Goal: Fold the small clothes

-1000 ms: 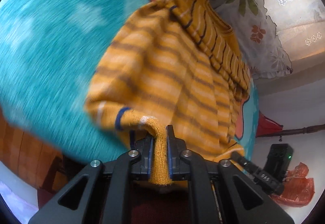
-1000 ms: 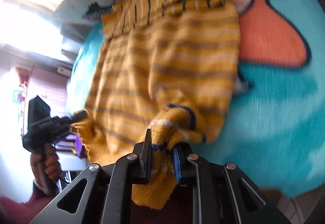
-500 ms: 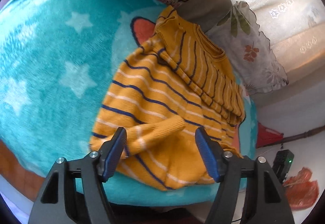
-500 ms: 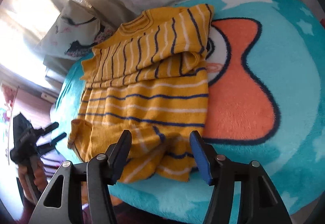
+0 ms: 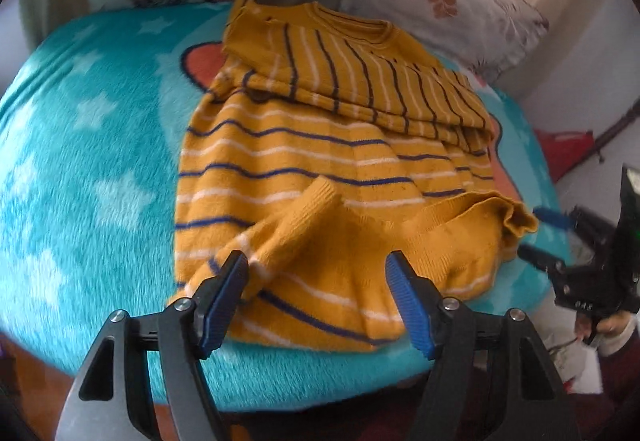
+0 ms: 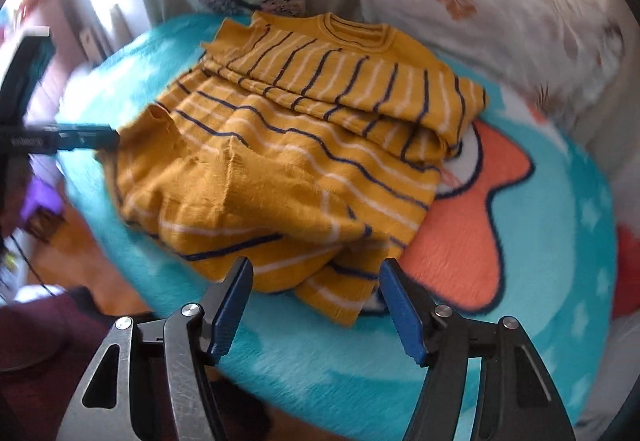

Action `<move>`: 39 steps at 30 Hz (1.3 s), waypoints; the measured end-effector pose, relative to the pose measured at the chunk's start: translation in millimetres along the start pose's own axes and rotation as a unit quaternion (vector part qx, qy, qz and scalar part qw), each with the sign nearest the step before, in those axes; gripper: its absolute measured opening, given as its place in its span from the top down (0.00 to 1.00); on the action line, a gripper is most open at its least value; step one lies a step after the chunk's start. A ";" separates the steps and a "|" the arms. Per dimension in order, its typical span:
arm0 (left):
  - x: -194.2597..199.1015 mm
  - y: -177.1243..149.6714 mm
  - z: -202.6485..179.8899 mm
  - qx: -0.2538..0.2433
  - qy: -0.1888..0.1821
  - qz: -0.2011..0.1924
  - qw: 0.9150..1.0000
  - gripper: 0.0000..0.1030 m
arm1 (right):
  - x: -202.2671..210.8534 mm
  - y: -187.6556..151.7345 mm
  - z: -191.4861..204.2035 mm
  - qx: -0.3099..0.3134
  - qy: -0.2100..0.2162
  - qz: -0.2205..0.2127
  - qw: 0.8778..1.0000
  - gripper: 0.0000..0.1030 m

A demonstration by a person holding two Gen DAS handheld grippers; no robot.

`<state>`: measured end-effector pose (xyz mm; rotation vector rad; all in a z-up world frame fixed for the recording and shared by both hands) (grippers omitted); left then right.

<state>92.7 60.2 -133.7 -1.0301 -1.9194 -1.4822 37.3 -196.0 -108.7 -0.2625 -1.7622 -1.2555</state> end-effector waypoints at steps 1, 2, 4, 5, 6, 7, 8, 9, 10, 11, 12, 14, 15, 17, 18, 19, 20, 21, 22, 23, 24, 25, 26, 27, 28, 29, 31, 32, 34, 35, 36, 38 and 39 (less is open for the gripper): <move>-2.7 1.5 -0.5 -0.008 -0.001 -0.001 1.000 0.32 | -4.5 3.3 2.0 0.009 -0.002 -0.004 1.000 0.32; -6.8 3.1 -1.2 -0.016 -0.002 0.001 1.000 0.32 | -11.3 8.1 4.7 0.018 0.001 -0.006 1.000 0.32; -16.9 3.9 -1.9 -0.030 -0.002 0.013 0.999 0.32 | -20.7 15.7 11.4 0.034 0.006 -0.005 0.999 0.32; -22.3 3.7 -2.6 -0.035 0.001 0.020 0.999 0.32 | -24.7 19.0 15.9 0.045 0.011 -0.006 0.999 0.32; -28.3 1.9 -1.9 -0.037 0.005 0.030 0.999 0.32 | -29.4 21.6 20.5 0.056 0.016 -0.007 0.998 0.32; -32.6 0.4 -0.7 -0.037 0.007 0.039 0.999 0.32 | -33.7 22.7 24.4 0.062 0.021 -0.004 0.998 0.32; -35.4 -0.3 -0.4 -0.037 0.009 0.044 0.998 0.39 | -40.3 23.6 26.8 0.064 0.030 0.003 0.997 0.36; -37.5 -0.8 1.8 -0.035 0.017 0.049 0.998 0.60 | -44.8 23.6 27.9 0.062 0.037 0.009 0.997 0.40; -39.5 -0.8 5.7 -0.032 0.028 0.056 0.998 0.73 | -50.3 23.2 27.9 0.058 0.046 0.017 0.997 0.53; -39.8 -0.6 9.9 -0.024 0.033 0.061 0.997 0.89 | -55.2 23.0 26.6 0.048 0.056 0.027 0.997 0.68; -38.4 -0.1 14.7 -0.008 0.030 0.061 0.998 0.91 | -59.1 23.0 23.6 0.030 0.070 0.036 0.996 0.73; -30.2 3.6 23.9 0.024 0.016 0.051 0.998 0.95 | -60.4 24.5 16.8 -0.010 0.093 0.041 0.995 0.86; -25.5 4.9 28.5 0.036 0.015 0.047 0.998 0.95 | -59.0 26.2 11.3 -0.034 0.103 0.041 0.993 0.89; -19.1 7.5 33.1 0.050 0.011 0.040 0.998 0.96 | -54.2 29.1 0.5 -0.074 0.112 0.036 0.990 0.92; -16.3 8.5 35.4 0.056 0.008 0.037 0.998 0.96 | -50.6 31.5 -7.5 -0.098 0.115 0.032 0.988 0.92; -13.4 10.2 37.5 0.062 0.007 0.032 0.998 0.96 | -47.4 33.8 -14.3 -0.117 0.114 0.028 0.986 0.92; -10.3 12.8 39.8 0.068 0.005 0.027 0.997 0.96 | -43.9 36.0 -20.9 -0.135 0.112 0.024 0.984 0.92; -7.5 16.3 42.8 0.076 0.006 0.023 0.997 0.96 | -39.7 38.9 -28.7 -0.157 0.112 0.019 0.981 0.92; -4.7 20.0 45.0 0.083 0.007 0.019 0.996 0.96 | -36.5 42.0 -34.0 -0.172 0.114 0.016 0.978 0.93; -0.9 27.0 47.6 0.093 0.005 0.011 0.996 0.96 | -32.1 45.9 -39.9 -0.187 0.115 0.011 0.975 0.93; 2.5 33.9 49.9 0.104 0.000 0.002 0.995 0.96 | -27.4 51.6 -44.3 -0.196 0.115 0.004 0.974 0.93; 7.7 45.3 53.0 0.119 -0.008 -0.010 0.993 0.96 | -23.5 57.7 -47.2 -0.199 0.114 -0.002 0.973 0.93; 10.6 55.5 55.2 0.128 -0.015 -0.020 0.992 0.96 | -17.7 66.9 -50.7 -0.200 0.111 -0.011 0.973 0.93; 14.9 66.6 57.4 0.133 -0.020 -0.031 0.990 0.96 | -14.4 74.6 -53.7 -0.201 0.108 -0.018 0.973 0.93; 17.7 81.3 58.9 0.136 -0.026 -0.042 0.989 0.96 | -11.7 83.8 -57.0 -0.200 0.106 -0.025 0.974 0.93; 18.9 92.1 59.7 0.136 -0.030 -0.048 0.989 0.96 | -10.2 92.8 -59.8 -0.201 0.104 -0.033 0.974 0.93; 15.4 119.1 62.7 0.133 -0.038 -0.055 0.989 0.96 | -8.8 111.6 -70.7 -0.208 0.098 -0.049 0.972 0.93; 11.0 131.0 62.4 0.129 -0.037 -0.057 0.989 0.96 | -11.0 122.1 -79.2 -0.210 0.089 -0.057 0.972 0.93; -0.9 156.9 61.3 0.110 -0.031 -0.063 0.991 0.96 | -17.0 136.4 -91.5 -0.213 0.072 -0.065 0.972 0.93; -7.5 167.8 61.4 0.104 -0.030 -0.062 0.992 0.96 | -22.8 143.5 -96.9 -0.217 0.068 -0.068 0.972 0.93; -16.6 177.8 61.1 0.099 -0.030 -0.060 0.993 0.96 | -29.6 151.9 -103.7 -0.221 0.062 -0.069 0.971 0.93; -38.5 194.6 61.9 0.090 -0.026 -0.054 0.994 0.96 | -43.2 162.7 -115.7 -0.224 0.048 -0.067 0.971 0.93; -50.7 201.5 63.5 0.085 -0.022 -0.049 0.995 0.96 | -55.6 168.7 -121.9 -0.225 0.036 -0.062 0.972 0.93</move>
Point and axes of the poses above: each gripper's, at about its wrist camera, not at the fingertips, and x roughly against the way its jaws point, z to its left, y to its top, the point moved 4 cm from there along -x, roughly the way its jaws point, and after that the axes turned 10 degrees about -z, right-handed, at the moved point
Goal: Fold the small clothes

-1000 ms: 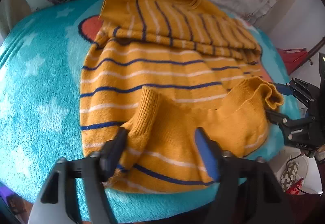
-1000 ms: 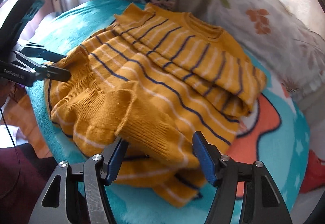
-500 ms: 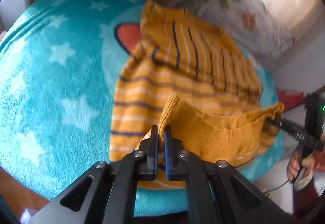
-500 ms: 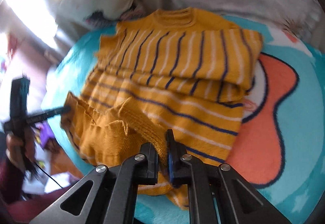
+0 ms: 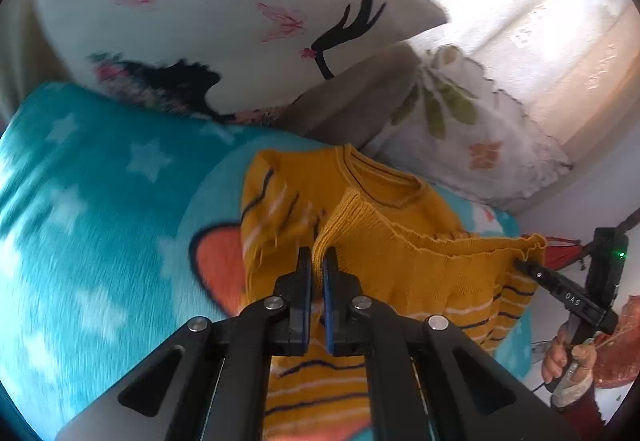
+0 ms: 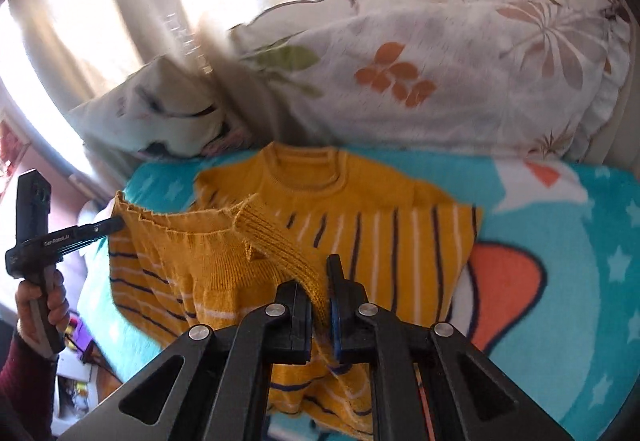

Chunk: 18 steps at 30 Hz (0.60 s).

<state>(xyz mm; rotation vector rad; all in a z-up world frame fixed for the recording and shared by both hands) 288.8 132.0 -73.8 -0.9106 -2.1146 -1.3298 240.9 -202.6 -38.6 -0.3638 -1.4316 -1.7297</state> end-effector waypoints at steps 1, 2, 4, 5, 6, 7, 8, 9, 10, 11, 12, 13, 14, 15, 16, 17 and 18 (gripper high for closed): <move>-12.2 3.2 2.7 -0.002 0.005 0.005 1.000 0.96 | -7.5 3.8 -4.5 -0.002 -0.007 0.003 1.000 0.93; -24.1 6.3 4.8 -0.002 0.009 0.011 1.000 0.96 | -19.3 7.3 -9.2 -0.008 -0.014 0.009 1.000 0.93; -51.4 7.0 11.0 0.002 0.020 0.029 0.999 0.96 | -47.5 9.5 -21.7 -0.023 -0.030 0.028 0.999 0.93; -61.2 5.4 14.5 0.004 0.025 0.036 0.999 0.96 | -58.8 7.9 -27.5 -0.030 -0.037 0.038 0.998 0.93; -73.1 3.4 19.7 0.010 0.034 0.045 0.998 0.95 | -66.7 4.8 -32.6 -0.037 -0.041 0.047 0.997 0.93; -80.5 2.3 23.8 0.018 0.038 0.050 0.998 0.95 | -77.4 1.6 -37.9 -0.044 -0.044 0.058 0.996 0.92; -86.2 1.0 28.4 0.027 0.039 0.054 0.997 0.95 | -87.2 -2.2 -42.9 -0.052 -0.047 0.070 0.995 0.92; -91.1 -0.3 34.2 0.041 0.040 0.058 0.997 0.94 | -97.0 -6.5 -49.5 -0.063 -0.052 0.081 0.993 0.90; -92.4 -1.3 37.1 0.051 0.040 0.058 0.996 0.92 | -104.0 -11.1 -54.8 -0.071 -0.056 0.091 0.992 0.83; -92.5 -1.4 39.7 0.058 0.040 0.057 0.996 0.88 | -109.6 -14.3 -59.3 -0.077 -0.063 0.100 0.990 0.69; -91.0 -0.7 42.7 0.065 0.039 0.054 0.996 0.83 | -113.5 -16.5 -64.6 -0.083 -0.069 0.104 0.989 0.62; -89.0 -0.3 45.6 0.069 0.040 0.052 0.995 0.79 | -114.5 -16.7 -68.7 -0.091 -0.069 0.103 0.988 0.56; -85.5 0.7 47.4 0.072 0.039 0.050 0.995 0.72 | -112.7 -16.0 -72.1 -0.102 -0.064 0.099 0.988 0.54; -80.0 2.1 49.6 0.074 0.041 0.044 0.995 0.65 | -108.0 -14.0 -75.5 -0.116 -0.058 0.094 0.987 0.53; -74.7 3.2 52.4 0.076 0.043 0.038 0.995 0.62 | -101.5 -11.8 -78.1 -0.125 -0.055 0.087 0.987 0.49; -68.8 4.6 54.3 0.078 0.044 0.032 0.995 0.59 | -90.2 -8.1 -81.5 -0.133 -0.054 0.071 0.987 0.45; -62.9 6.5 56.1 0.082 0.044 0.027 0.995 0.56 | -82.1 -5.6 -84.4 -0.137 -0.053 0.061 0.987 0.42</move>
Point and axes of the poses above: each gripper's, at about its wrist camera, not at the fingertips, and x roughly against the way its jaws point, z to its left, y to its top, the point moved 4 cm from there along -x, roughly the way its jaws point, and after that the axes turned 10 degrees about -z, right-handed, at the moved point
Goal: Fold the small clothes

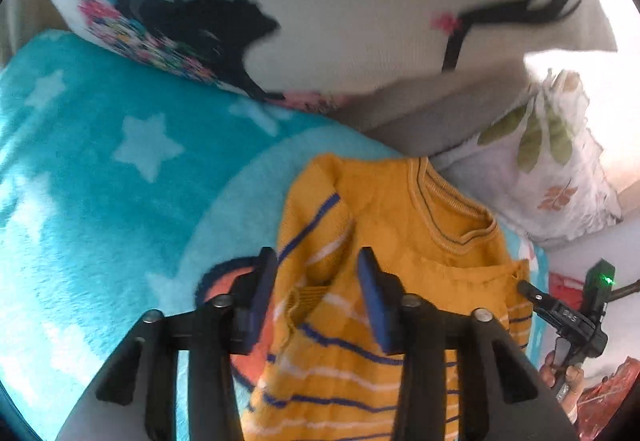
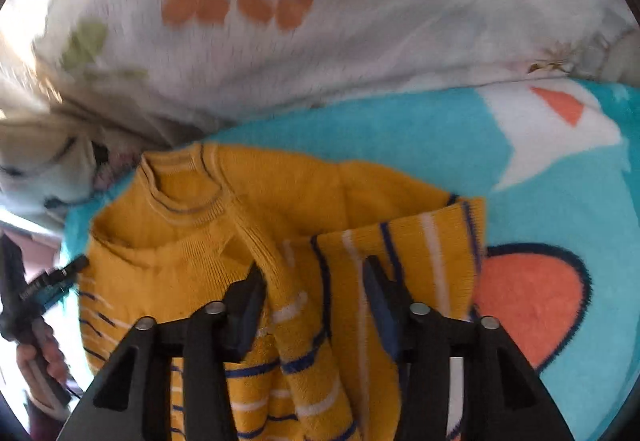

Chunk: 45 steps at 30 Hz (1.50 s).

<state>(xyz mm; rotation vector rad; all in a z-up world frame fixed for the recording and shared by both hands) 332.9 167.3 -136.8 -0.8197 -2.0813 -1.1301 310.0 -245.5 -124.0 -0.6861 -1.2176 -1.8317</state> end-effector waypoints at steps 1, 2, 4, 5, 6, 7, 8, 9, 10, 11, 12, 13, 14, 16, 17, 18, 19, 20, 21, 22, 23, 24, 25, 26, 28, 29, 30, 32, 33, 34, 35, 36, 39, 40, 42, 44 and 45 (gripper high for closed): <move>7.1 1.6 2.2 0.005 0.000 -0.005 1.000 0.55 | 9.4 2.0 -3.4 -0.003 0.001 -0.010 1.000 0.39; 15.2 1.9 3.9 0.008 0.001 -0.011 1.000 0.54 | 21.0 2.0 -7.6 -0.004 -0.002 -0.019 1.000 0.39; 29.7 -0.2 3.6 0.001 0.003 -0.021 1.000 0.53 | 39.1 -3.8 -15.4 -0.002 -0.006 -0.027 1.000 0.39; 38.8 -4.6 2.8 -0.006 0.004 -0.026 1.000 0.52 | 47.4 -10.1 -20.9 -0.003 -0.003 -0.026 1.000 0.39; 45.1 -8.3 1.8 -0.012 0.005 -0.027 1.000 0.50 | 55.5 -18.3 -26.1 -0.006 0.002 -0.022 1.000 0.39; 52.4 -15.2 0.3 -0.022 0.003 -0.026 0.999 0.50 | 61.8 -27.1 -29.6 -0.007 0.008 -0.016 1.000 0.39; 58.2 -23.6 -1.9 -0.033 0.001 -0.024 0.999 0.50 | 68.3 -38.3 -34.0 -0.007 0.012 -0.010 1.000 0.39; 63.0 -32.9 -3.7 -0.044 0.001 -0.022 0.999 0.50 | 74.7 -52.3 -37.8 -0.006 0.016 -0.005 1.000 0.39; 65.7 -45.8 -7.6 -0.061 0.002 -0.019 0.998 0.50 | 79.2 -64.4 -41.2 -0.006 0.020 -0.001 1.000 0.39; 67.1 -57.4 -9.9 -0.077 0.005 -0.015 0.997 0.50 | 84.0 -80.3 -44.1 -0.007 0.026 0.005 1.000 0.39; 66.0 -67.7 -12.0 -0.090 0.009 -0.009 0.996 0.50 | 84.4 -90.3 -44.9 -0.006 0.029 0.009 1.000 0.39; 63.5 -81.3 -13.1 -0.102 0.009 0.001 0.995 0.50 | 81.3 -101.1 -43.3 -0.005 0.030 0.013 0.999 0.39; 59.2 -91.7 -12.6 -0.108 0.010 0.011 0.994 0.50 | 79.6 -111.1 -43.6 -0.004 0.032 0.018 0.999 0.39; 50.5 -105.7 -5.3 -0.110 0.034 0.026 0.993 0.50 | 68.5 -126.5 -40.7 -0.007 0.034 0.031 0.999 0.39; 45.6 -109.5 -0.6 -0.111 0.051 0.028 0.992 0.50 | 64.0 -131.3 -39.9 -0.008 0.038 0.035 0.999 0.53; 42.5 -111.6 2.9 -0.112 0.064 0.028 0.991 0.50 | 59.4 -135.3 -37.8 -0.008 0.045 0.043 0.998 0.68; 38.3 -112.7 9.1 -0.114 0.086 0.029 0.989 0.50 | 56.6 -137.0 -36.7 -0.006 0.047 0.049 0.998 0.92; 35.9 -112.8 13.9 -0.111 0.101 0.030 0.988 0.50 | 57.3 -135.8 -38.9 -0.007 0.044 0.047 0.998 0.93; 34.3 -112.3 18.8 -0.105 0.110 0.030 0.988 0.50 | 61.4 -132.7 -42.8 -0.007 0.036 0.037 0.999 0.94; 33.6 -111.3 24.2 -0.091 0.106 0.031 0.990 0.50 | 65.3 -129.0 -48.6 -0.005 0.018 0.028 0.999 0.94; 33.5 -110.7 29.0 -0.077 0.101 0.031 0.991 0.49 | 68.7 -125.2 -56.2 -0.007 -0.001 0.020 1.000 0.94; 33.7 -110.7 31.9 -0.069 0.101 0.030 0.992 0.47 | 71.8 -121.4 -65.9 -0.014 -0.014 0.013 1.000 0.94; 34.3 -110.4 35.3 -0.060 0.101 0.028 0.993 0.47 | 73.1 -118.5 -73.8 -0.020 -0.024 0.010 0.999 0.94; 36.2 -110.8 38.6 -0.054 0.101 0.026 0.993 0.47 | 72.6 -116.9 -78.6 -0.023 -0.029 0.011 0.999 0.93; 40.6 -111.3 41.3 -0.044 0.101 0.022 0.994 0.47 | 73.2 -114.5 -80.0 -0.019 -0.035 0.014 0.999 0.83; 45.2 -111.3 39.3 -0.042 0.103 0.019 0.994 0.47 | 75.7 -112.4 -76.9 -0.009 -0.039 0.014 0.999 0.71; 52.8 -111.2 37.6 -0.044 0.105 0.013 0.993 0.47 | 78.3 -109.6 -73.2 -0.002 -0.038 0.011 0.999 0.66; 75.0 -117.0 34.4 -0.048 0.105 -0.001 0.993 0.47 | 93.0 -100.9 -66.1 0.008 -0.042 -0.011 0.999 0.66; 83.8 -117.9 32.5 -0.051 0.105 -0.008 0.993 0.47 | 105.7 -92.5 -60.2 0.016 -0.048 -0.035 0.998 0.66; 95.2 -119.7 30.2 -0.051 0.106 -0.017 0.993 0.47 | 112.7 -87.1 -54.3 0.021 -0.048 -0.052 0.997 0.66; 104.2 -121.8 29.1 -0.050 0.105 -0.024 0.993 0.47 | 120.9 -80.2 -45.7 0.025 -0.044 -0.072 0.996 0.65; 114.9 -125.3 28.4 -0.045 0.101 -0.033 0.993 0.46 | 124.9 -71.8 -35.4 0.028 -0.029 -0.087 0.995 0.65; 133.9 -134.6 26.3 -0.029 0.094 -0.048 0.994 0.45 | 107.7 -57.3 -0.5 0.041 0.026 -0.080 0.996 0.65; 140.7 -137.3 25.6 -0.024 0.094 -0.054 0.994 0.45 | 95.6 -55.1 8.1 0.047 0.037 -0.067 0.996 0.65; 148.2 -140.3 23.0 -0.022 0.099 -0.063 0.993 0.45 | 64.3 -51.0 24.1 0.066 0.038 -0.048 0.996 0.66; 159.5 -145.8 20.2 -0.023 0.110 -0.072 0.991 0.45 | 39.5 -48.4 28.8 0.089 0.013 -0.035 0.995 0.66; 163.8 -148.5 20.5 -0.025 0.115 -0.076 0.990 0.45 | 24.0 -45.4 29.3 0.095 0.001 -0.025 0.995 0.66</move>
Point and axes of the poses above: each gripper's, at about its wrist camera, not at the fingertips, and x roughly against the way its jaws point, z to its left, y to its top, the point moved 4 cm from there along -x, roughly the way its jaws point, and after that the axes turned 10 degrees about -z, right-handed, at the moved point
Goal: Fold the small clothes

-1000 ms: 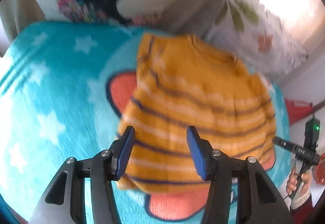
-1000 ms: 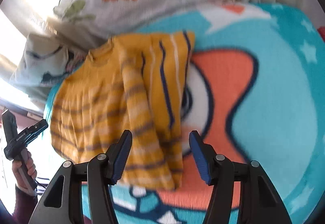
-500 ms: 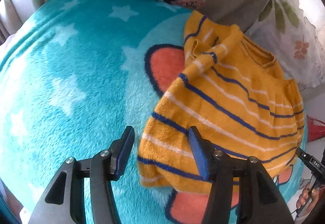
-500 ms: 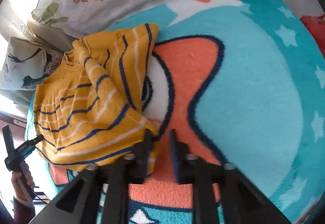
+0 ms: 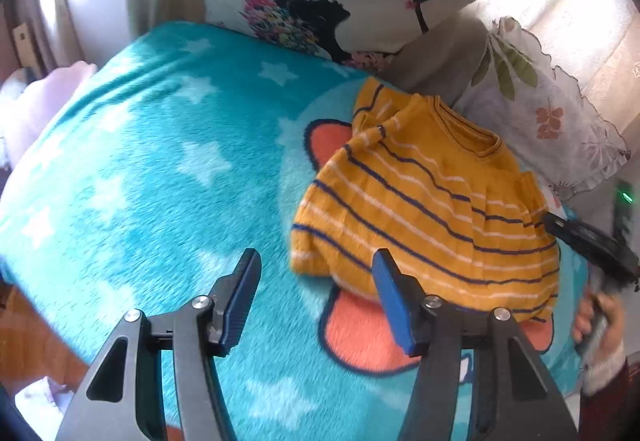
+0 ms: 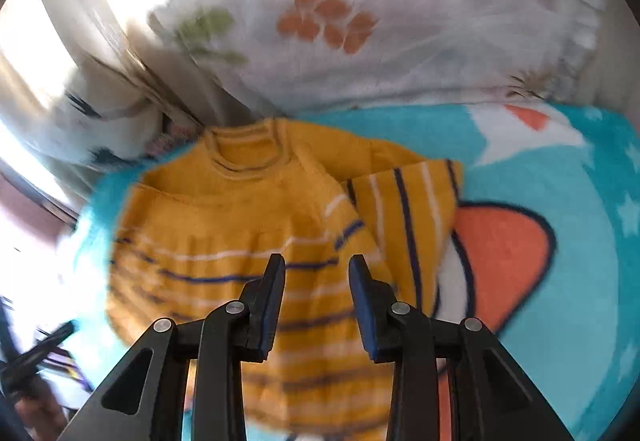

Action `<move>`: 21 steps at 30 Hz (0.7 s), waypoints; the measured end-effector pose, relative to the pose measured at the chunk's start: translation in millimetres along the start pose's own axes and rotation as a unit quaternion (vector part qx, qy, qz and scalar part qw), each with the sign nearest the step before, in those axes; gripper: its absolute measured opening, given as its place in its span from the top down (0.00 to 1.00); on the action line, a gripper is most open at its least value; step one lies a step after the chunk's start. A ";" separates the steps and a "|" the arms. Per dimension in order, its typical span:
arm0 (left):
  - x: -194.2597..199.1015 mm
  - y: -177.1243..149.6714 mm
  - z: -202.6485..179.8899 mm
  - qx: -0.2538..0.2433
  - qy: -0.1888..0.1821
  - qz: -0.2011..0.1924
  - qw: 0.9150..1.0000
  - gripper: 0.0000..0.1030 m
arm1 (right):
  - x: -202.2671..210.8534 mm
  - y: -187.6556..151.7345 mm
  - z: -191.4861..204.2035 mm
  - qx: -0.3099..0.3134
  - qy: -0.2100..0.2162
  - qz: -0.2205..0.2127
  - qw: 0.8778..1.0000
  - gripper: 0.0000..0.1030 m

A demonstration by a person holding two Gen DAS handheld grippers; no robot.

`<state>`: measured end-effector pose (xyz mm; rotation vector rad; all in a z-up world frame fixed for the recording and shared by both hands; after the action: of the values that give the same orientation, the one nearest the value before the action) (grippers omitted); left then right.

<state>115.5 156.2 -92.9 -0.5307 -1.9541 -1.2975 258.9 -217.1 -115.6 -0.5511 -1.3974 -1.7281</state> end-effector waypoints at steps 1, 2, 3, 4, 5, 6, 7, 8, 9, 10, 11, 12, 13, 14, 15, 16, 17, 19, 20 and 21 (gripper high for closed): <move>6.1 -2.7 1.2 -0.003 0.007 -0.004 1.000 0.45 | -12.1 2.2 -2.6 0.003 -0.012 0.009 1.000 0.66; 12.3 -4.8 2.0 -0.006 0.017 -0.007 1.000 0.45 | -22.8 2.8 -7.2 0.003 -0.022 0.019 1.000 0.66; 18.6 -7.0 3.8 -0.010 0.027 -0.010 1.000 0.44 | -33.9 3.8 -12.0 -0.003 -0.026 0.031 0.999 0.66; 25.3 -9.7 5.9 -0.013 0.039 -0.012 0.999 0.44 | -41.2 4.1 -16.7 -0.013 -0.023 0.041 0.999 0.66; 30.3 -11.6 8.1 -0.015 0.050 -0.014 0.999 0.43 | -46.7 5.5 -19.7 -0.023 -0.018 0.046 0.999 0.65; 34.4 -13.5 10.0 -0.016 0.059 -0.016 0.998 0.42 | -49.1 8.1 -21.1 -0.030 -0.013 0.046 0.998 0.65; 40.6 -16.4 12.5 -0.018 0.069 -0.017 0.997 0.41 | -50.2 9.9 -21.1 -0.031 -0.012 0.048 0.998 0.64; 45.4 -18.6 13.8 -0.020 0.077 -0.018 0.997 0.39 | -51.4 11.3 -19.0 -0.028 -0.010 0.053 0.998 0.60; 50.3 -21.0 14.5 -0.026 0.087 -0.017 0.996 0.38 | -52.0 12.3 -17.6 -0.023 -0.009 0.055 0.998 0.58; 52.7 -22.4 15.5 -0.030 0.094 -0.016 0.995 0.38 | -51.6 13.2 -16.3 -0.017 -0.009 0.054 0.998 0.57; 55.9 -24.4 15.5 -0.037 0.104 -0.014 0.994 0.38 | -49.1 13.2 -14.8 -0.011 -0.011 0.053 0.998 0.57; 57.8 -25.8 15.2 -0.043 0.109 -0.012 0.993 0.38 | -42.9 13.4 -13.4 -0.005 -0.012 0.048 0.999 0.57; 58.7 -27.2 14.4 -0.049 0.113 -0.009 0.992 0.37 | -35.3 14.1 -11.5 -0.001 -0.014 0.038 0.999 0.57; 58.6 -28.0 13.5 -0.054 0.115 -0.008 0.992 0.37 | -25.0 16.6 -11.0 0.004 -0.019 0.024 1.000 0.56; 57.9 -28.4 12.3 -0.058 0.116 -0.007 0.992 0.37 | -10.2 18.2 -9.7 0.009 -0.027 0.005 1.000 0.54; 56.1 -28.6 10.2 -0.063 0.113 -0.007 0.992 0.37 | -1.3 19.0 -10.4 0.011 -0.030 -0.004 0.999 0.50; 53.8 -28.5 8.2 -0.065 0.108 -0.005 0.992 0.37 | 11.8 20.4 -7.9 0.017 -0.033 -0.017 0.999 0.49; 46.3 -27.6 3.9 -0.069 0.094 0.001 0.993 0.36 | 29.2 22.7 -2.8 0.030 -0.040 -0.030 0.998 0.49; 42.3 -26.9 2.0 -0.072 0.088 0.004 0.994 0.36 | 39.2 23.9 2.2 0.040 -0.044 -0.038 0.997 0.49; 38.4 -26.1 0.0 -0.075 0.082 0.007 0.994 0.36 | 47.1 24.1 4.9 0.046 -0.046 -0.043 0.997 0.49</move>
<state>72.7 143.6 -80.0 -0.4922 -1.7254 -1.4392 251.2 -228.6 -64.3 -0.5317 -1.5782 -1.7143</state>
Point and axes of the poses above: each gripper's, at about its wrist camera, not at the fingertips, and x roughly against the way its jaws point, z to its left, y to its top, the point moved 4 cm from there along -x, roughly the way its jaws point, and after that the axes turned 10 degrees about -z, right-handed, at the moved point
